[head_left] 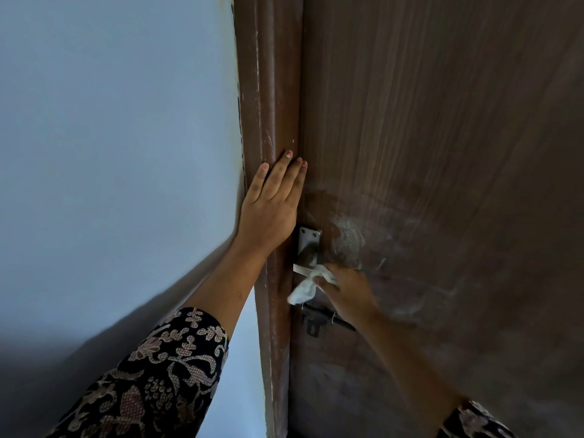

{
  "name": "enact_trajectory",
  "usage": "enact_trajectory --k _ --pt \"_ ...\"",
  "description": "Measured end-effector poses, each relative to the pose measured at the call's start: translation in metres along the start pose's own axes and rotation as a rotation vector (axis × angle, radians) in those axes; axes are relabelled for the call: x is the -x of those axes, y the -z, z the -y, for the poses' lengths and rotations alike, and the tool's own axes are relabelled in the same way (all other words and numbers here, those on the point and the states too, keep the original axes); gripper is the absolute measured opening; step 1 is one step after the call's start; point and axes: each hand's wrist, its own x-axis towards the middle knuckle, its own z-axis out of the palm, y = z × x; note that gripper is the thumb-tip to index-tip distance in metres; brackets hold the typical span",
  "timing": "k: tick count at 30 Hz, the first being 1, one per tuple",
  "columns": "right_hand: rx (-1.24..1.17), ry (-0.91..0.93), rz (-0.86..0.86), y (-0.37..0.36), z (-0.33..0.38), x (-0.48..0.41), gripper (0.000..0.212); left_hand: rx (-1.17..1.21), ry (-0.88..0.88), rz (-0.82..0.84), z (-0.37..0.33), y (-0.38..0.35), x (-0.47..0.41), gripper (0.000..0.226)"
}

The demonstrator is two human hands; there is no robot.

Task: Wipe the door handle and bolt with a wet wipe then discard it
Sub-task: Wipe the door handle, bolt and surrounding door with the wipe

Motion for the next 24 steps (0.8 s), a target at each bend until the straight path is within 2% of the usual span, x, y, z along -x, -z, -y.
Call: enact_trajectory --k 2,5,7,12,16,19,21,24 --pt "-0.023 -0.033 0.031 0.004 -0.001 -0.003 0.021 -0.003 -0.004 0.002 0.001 0.001 0.000 0.047" --pt "-0.227 -0.099 0.045 0.011 -0.009 0.009 0.034 -0.009 -0.010 0.016 0.002 0.002 -0.001 0.047" --pt "-0.356 -0.133 -0.012 0.010 -0.016 0.027 0.044 -0.010 -0.006 0.016 0.001 0.002 -0.001 0.047" --pt "-0.410 -0.251 -0.193 -0.010 -0.025 0.054 0.046 -0.012 -0.005 0.020 0.001 0.000 0.000 0.047" --pt "-0.825 -0.472 -0.285 -0.026 -0.022 0.053 0.053 -0.006 0.003 0.017 0.001 0.001 -0.001 0.047" --pt "-1.034 -0.624 -0.358 -0.043 -0.021 0.055 0.042 -0.005 0.003 0.015 0.000 0.000 -0.001 0.046" --pt "-1.021 -0.598 -0.355 -0.053 -0.016 0.054 0.032 -0.004 0.005 0.017 0.000 0.000 -0.001 0.047" --pt "-1.038 -0.502 -0.372 -0.059 0.001 0.034 0.028 -0.007 0.007 0.026 0.000 0.002 -0.001 0.047"
